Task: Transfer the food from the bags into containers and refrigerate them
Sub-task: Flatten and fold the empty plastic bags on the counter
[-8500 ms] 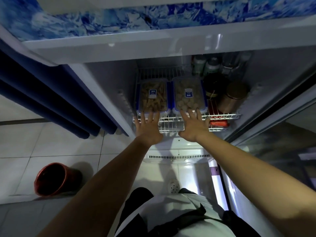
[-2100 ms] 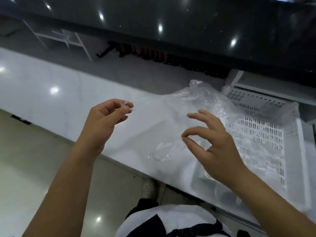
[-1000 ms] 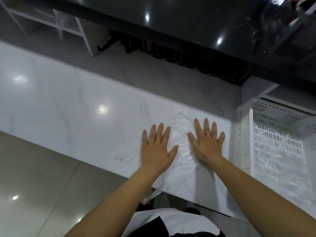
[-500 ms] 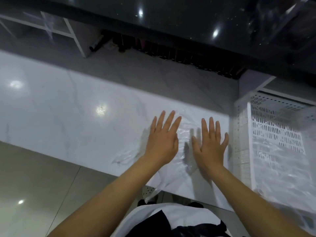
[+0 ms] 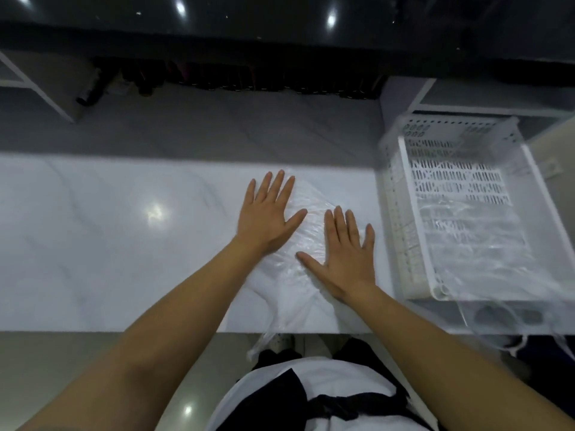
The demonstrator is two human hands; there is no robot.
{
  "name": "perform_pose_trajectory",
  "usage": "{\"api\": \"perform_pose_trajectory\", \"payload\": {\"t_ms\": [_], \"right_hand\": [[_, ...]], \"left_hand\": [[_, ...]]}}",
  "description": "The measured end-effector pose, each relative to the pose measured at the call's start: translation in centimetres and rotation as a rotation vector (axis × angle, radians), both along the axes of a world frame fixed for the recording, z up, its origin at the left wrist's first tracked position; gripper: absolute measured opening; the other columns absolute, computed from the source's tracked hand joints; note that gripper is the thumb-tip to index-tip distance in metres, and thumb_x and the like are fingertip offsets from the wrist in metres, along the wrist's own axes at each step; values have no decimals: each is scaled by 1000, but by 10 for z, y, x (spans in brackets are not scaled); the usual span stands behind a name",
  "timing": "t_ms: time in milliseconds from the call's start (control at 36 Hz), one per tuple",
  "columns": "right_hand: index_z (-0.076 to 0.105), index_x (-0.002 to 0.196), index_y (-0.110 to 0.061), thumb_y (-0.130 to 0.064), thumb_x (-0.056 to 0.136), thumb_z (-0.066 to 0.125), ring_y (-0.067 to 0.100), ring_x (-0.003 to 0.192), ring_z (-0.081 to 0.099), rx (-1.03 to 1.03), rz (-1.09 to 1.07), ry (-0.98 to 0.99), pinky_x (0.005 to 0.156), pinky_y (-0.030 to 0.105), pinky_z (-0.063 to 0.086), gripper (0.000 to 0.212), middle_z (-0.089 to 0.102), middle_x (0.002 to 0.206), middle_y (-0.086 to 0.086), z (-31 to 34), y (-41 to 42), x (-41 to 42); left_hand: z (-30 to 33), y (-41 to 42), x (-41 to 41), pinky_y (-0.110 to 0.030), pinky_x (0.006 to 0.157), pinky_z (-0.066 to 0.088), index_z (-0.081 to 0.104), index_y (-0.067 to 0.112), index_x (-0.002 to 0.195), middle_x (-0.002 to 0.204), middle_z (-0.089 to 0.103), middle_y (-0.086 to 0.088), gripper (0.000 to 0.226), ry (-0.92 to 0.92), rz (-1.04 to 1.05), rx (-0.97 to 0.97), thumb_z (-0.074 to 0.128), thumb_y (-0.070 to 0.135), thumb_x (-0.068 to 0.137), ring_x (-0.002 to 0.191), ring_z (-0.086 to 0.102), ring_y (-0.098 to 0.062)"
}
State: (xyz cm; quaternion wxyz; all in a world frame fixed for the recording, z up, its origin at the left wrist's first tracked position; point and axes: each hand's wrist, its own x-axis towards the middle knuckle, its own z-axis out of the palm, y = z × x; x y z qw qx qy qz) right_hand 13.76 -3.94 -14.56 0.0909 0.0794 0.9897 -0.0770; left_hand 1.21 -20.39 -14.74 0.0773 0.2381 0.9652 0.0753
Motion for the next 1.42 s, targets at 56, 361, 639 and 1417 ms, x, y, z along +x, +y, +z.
{"api": "perform_pose_trajectory", "payload": {"t_ms": [56,361,639,1417], "right_hand": [[-13,158,-20,-91,81,7,19,152,-22,1,-2,4,118,57,-15,106,-17,167,1,0,0,0],[-14,158,-31,-85,86,17,23,147,-33,-141,-4,-129,117,57,-18,95,-29,164,0,38,1,-2],[56,137,-39,-55,90,62,-5,135,36,-540,-247,256,115,26,25,49,48,143,-23,199,93,86],[58,130,-41,-59,76,64,-11,124,43,-664,-414,420,103,16,33,57,48,135,-31,207,268,145]], "left_hand": [[-2,-10,3,-48,126,-5,-1,30,161,170,-3,3,80,11,13,2,1,75,94,156,-5,-20],[17,-39,4,-51,123,-11,1,39,160,170,-4,4,73,-73,120,83,10,74,96,156,-7,-25],[117,82,41,-35,114,30,57,19,138,145,56,-3,41,-151,-109,574,61,24,98,136,46,-24],[203,282,34,-17,62,50,73,28,92,94,64,17,16,-509,-437,267,74,13,87,76,65,-7]]}}
